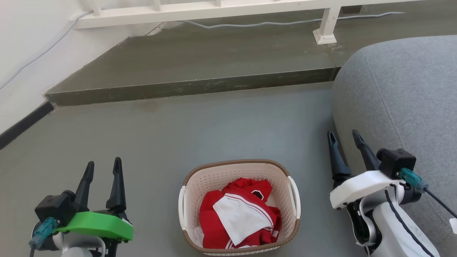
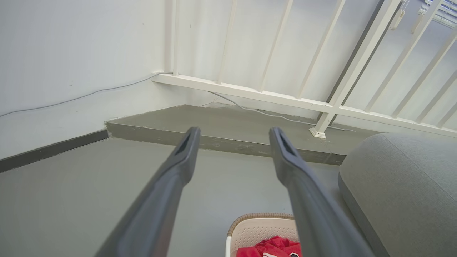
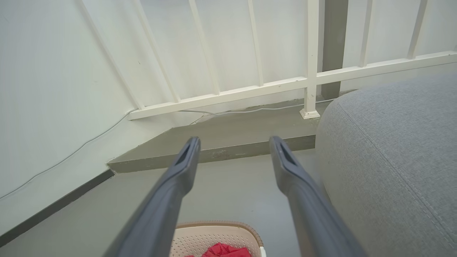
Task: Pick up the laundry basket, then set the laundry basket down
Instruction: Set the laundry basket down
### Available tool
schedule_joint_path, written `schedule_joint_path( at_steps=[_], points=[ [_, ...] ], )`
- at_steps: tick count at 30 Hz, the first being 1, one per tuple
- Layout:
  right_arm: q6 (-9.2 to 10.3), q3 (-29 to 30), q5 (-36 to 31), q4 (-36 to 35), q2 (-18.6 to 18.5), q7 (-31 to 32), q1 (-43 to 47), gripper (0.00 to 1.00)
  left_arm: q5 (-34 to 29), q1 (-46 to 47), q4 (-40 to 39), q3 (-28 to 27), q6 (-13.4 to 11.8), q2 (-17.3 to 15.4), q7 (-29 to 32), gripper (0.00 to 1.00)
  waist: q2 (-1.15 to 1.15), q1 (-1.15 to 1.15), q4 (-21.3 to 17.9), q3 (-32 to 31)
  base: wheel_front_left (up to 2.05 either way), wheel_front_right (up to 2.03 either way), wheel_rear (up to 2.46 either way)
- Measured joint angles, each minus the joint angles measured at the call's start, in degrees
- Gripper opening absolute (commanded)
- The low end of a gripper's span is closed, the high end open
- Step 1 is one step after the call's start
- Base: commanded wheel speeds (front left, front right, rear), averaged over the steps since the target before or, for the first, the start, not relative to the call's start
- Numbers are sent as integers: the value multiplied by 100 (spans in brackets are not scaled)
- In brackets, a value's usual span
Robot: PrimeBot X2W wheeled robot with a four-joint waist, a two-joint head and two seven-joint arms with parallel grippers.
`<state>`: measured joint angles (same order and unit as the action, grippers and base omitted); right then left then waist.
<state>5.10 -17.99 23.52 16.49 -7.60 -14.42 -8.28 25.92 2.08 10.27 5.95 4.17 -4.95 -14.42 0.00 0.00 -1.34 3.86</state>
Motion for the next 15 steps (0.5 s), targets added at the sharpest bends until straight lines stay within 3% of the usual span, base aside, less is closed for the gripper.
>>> schedule_joint_path(
  at_steps=[15],
  points=[
    [-105, 116, -198, -11, 58, 0, 84, 100, -216, -92, -4, -180, 137, 87, 0, 100, 0, 0, -9, -11, 0, 0, 0]
  ],
)
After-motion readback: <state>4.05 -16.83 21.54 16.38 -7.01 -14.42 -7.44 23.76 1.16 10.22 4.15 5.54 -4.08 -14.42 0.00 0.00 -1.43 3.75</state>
